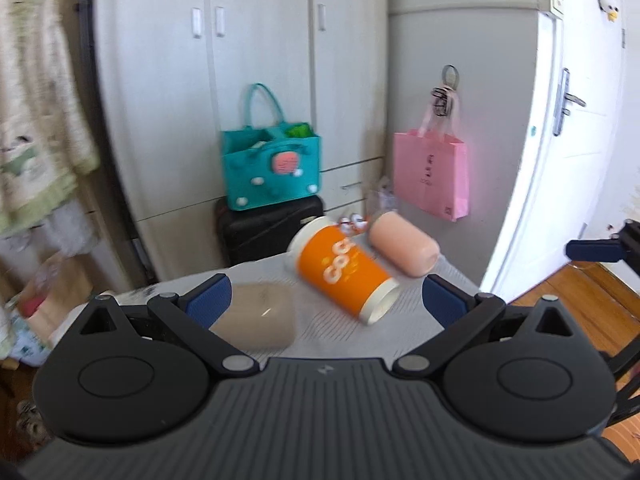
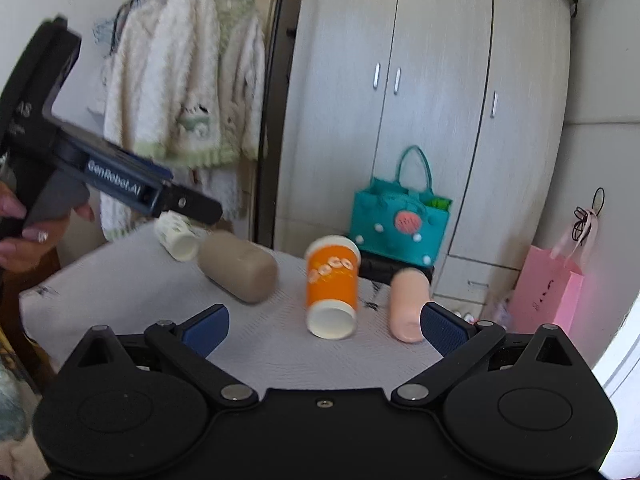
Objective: Flip cup upright
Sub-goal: 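Move the right tool toward the pink tumbler and open its fingers around it, then close the right gripper on the pink tumbler's body and lift it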
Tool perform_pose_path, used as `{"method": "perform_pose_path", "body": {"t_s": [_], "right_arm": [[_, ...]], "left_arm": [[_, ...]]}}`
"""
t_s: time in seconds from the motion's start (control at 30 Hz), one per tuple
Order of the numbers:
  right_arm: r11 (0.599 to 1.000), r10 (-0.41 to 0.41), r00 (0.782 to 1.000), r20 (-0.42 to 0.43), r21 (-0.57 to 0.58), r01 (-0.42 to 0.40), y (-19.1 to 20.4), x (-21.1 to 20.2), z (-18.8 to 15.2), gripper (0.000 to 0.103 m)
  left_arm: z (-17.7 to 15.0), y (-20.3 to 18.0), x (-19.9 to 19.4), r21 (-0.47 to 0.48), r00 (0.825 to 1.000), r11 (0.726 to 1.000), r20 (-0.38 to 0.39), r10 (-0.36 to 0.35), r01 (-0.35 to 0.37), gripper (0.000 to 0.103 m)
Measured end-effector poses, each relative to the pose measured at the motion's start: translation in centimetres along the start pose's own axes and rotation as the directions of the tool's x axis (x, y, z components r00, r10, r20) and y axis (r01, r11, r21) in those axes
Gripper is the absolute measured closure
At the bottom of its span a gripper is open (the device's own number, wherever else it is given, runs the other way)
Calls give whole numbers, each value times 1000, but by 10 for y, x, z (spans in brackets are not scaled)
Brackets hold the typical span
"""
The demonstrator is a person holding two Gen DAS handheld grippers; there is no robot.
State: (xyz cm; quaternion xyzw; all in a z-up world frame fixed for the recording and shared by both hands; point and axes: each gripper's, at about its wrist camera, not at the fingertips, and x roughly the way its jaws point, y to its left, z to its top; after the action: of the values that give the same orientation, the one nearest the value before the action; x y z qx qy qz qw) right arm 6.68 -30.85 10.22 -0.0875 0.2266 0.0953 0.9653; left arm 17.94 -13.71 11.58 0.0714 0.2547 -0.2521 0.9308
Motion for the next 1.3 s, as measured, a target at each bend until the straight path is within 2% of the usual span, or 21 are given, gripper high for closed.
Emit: {"method": "perform_pose_path", "body": {"t_s": [0.13, 0.27, 0.37, 0.53, 0.6, 0.73, 0.87, 1.0, 1.1, 1.17, 1.3], "right_arm": [[1000, -2, 998, -70, 16, 3, -23, 35, 2, 0], [999, 41, 992, -120, 36, -37, -46, 64, 3, 1], [996, 73, 987, -141, 68, -64, -60, 84, 4, 2], [993, 69, 980, -186, 102, -50, -81, 116, 6, 4], [988, 90, 973, -212, 138, -61, -91, 129, 5, 4], [962, 169, 951, -257, 251, -103, -117, 163, 6, 6], [926, 253, 921, -298, 351, -141, -141, 202, 5, 15], [930, 247, 909, -336, 345, -125, -148, 226, 5, 15], [939, 236, 898, -372, 323, -113, -150, 241, 7, 15], [943, 234, 886, -401, 314, -107, -153, 252, 8, 19], [945, 225, 877, -424, 316, -89, -159, 270, 8, 20]], "left_arm": [[17, -6, 48, 11, 1000, 1000, -18, -20, 20, 0], [30, -19, 95, 23, 995, 999, -89, -35, 37, 1], [36, -24, 123, 6, 988, 996, -128, -86, 87, 1], [46, -28, 157, 14, 988, 995, -122, -97, 99, 2], [50, -28, 168, 0, 987, 994, -119, -111, 112, 3], [55, -27, 183, -13, 984, 990, -112, -139, 139, 3], [57, -16, 193, -44, 979, 986, -122, -165, 161, 3], [59, -10, 201, -47, 969, 981, -150, -195, 190, 3], [62, -10, 208, -50, 967, 979, -153, -205, 200, 4], [63, -10, 214, -63, 966, 977, -155, -209, 201, 4], [63, -6, 221, -76, 964, 976, -159, -212, 203, 4]]}}
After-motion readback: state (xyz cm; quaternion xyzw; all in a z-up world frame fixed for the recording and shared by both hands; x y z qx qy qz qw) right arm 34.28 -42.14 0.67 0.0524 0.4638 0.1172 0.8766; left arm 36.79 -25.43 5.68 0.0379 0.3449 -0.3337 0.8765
